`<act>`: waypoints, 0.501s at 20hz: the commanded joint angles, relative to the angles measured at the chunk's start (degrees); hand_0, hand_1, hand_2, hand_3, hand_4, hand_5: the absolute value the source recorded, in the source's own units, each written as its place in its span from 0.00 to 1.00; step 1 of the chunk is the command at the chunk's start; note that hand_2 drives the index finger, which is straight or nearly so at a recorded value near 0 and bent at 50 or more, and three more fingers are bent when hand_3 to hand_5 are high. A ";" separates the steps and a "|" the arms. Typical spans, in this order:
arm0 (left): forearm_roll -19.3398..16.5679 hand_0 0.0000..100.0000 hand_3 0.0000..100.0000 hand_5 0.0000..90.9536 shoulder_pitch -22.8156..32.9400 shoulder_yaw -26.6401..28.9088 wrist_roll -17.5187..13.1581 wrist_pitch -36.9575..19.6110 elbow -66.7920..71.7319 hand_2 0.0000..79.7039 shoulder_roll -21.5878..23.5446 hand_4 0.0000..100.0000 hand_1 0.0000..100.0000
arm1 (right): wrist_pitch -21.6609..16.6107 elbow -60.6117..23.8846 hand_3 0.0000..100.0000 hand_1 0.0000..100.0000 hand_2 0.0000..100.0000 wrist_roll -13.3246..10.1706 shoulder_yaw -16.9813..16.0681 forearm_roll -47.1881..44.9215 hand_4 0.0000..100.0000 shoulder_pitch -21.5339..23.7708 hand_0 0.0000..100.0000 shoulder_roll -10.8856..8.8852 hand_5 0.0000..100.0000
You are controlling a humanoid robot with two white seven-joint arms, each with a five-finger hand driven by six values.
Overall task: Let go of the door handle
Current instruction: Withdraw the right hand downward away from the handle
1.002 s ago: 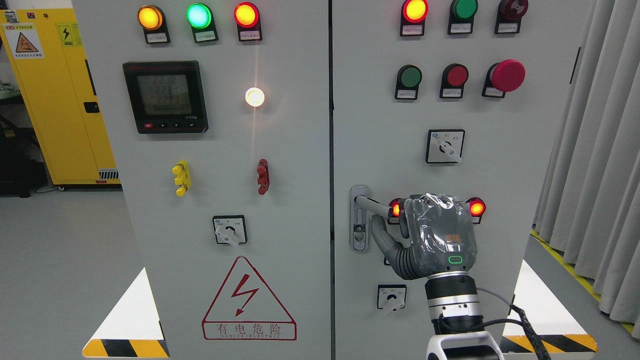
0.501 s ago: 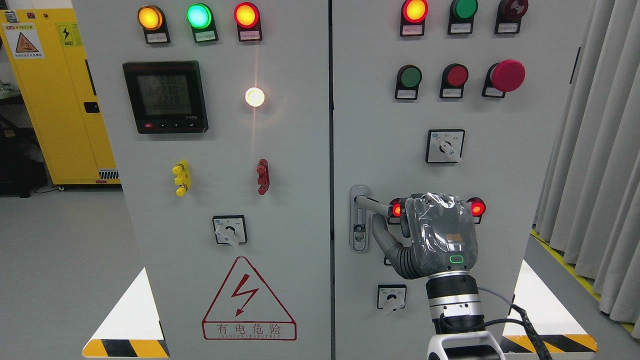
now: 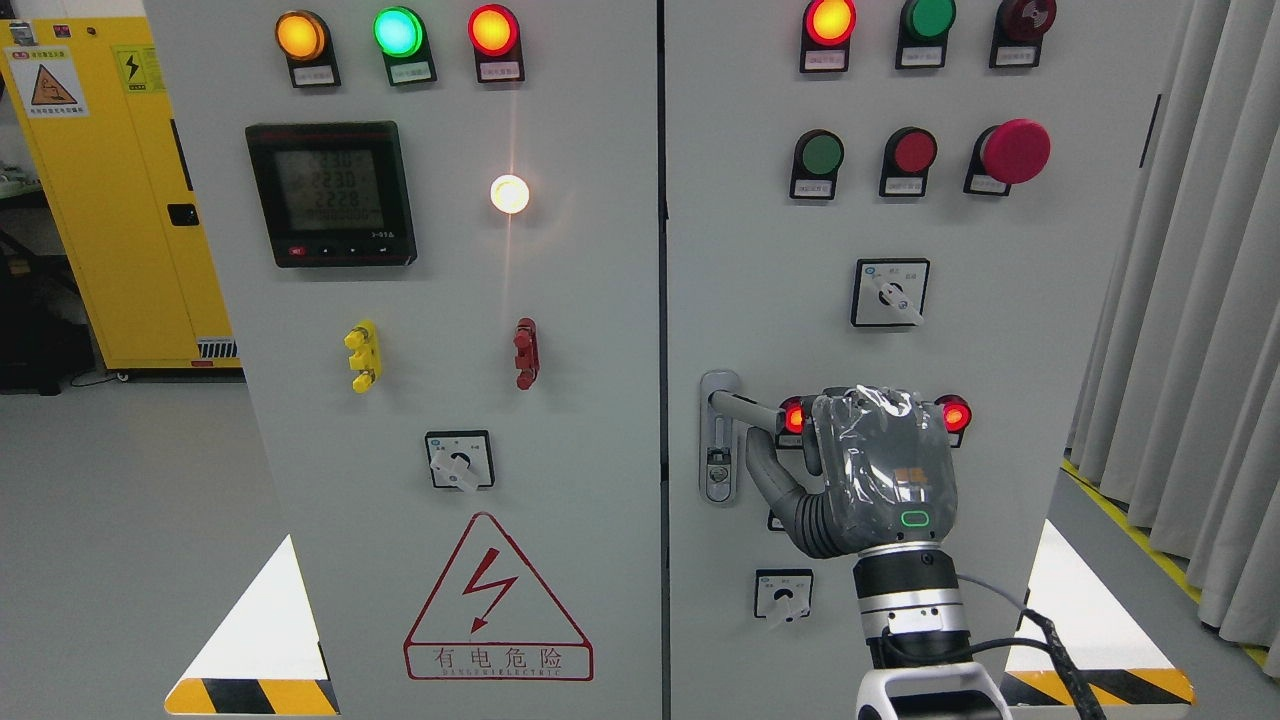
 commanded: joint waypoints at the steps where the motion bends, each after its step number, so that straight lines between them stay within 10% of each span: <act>1: 0.00 0.12 0.00 0.00 0.00 0.00 -0.01 -0.05 -0.70 0.00 0.00 0.00 0.56 | -0.20 -1.66 1.00 0.46 0.99 -0.62 -0.03 -0.06 1.00 2.25 0.50 -0.01 1.00; 6: 0.00 0.12 0.00 0.00 0.00 0.00 -0.01 -0.05 -0.70 0.00 0.00 0.00 0.56 | -0.99 -3.86 1.00 0.46 0.98 -1.58 -0.20 -0.06 1.00 6.20 0.51 -0.01 1.00; 10: 0.00 0.12 0.00 0.00 0.00 0.00 -0.01 -0.05 -0.70 0.00 0.00 0.00 0.56 | -2.66 -7.11 1.00 0.46 0.79 -3.87 -1.16 -0.15 0.99 10.15 0.51 0.08 1.00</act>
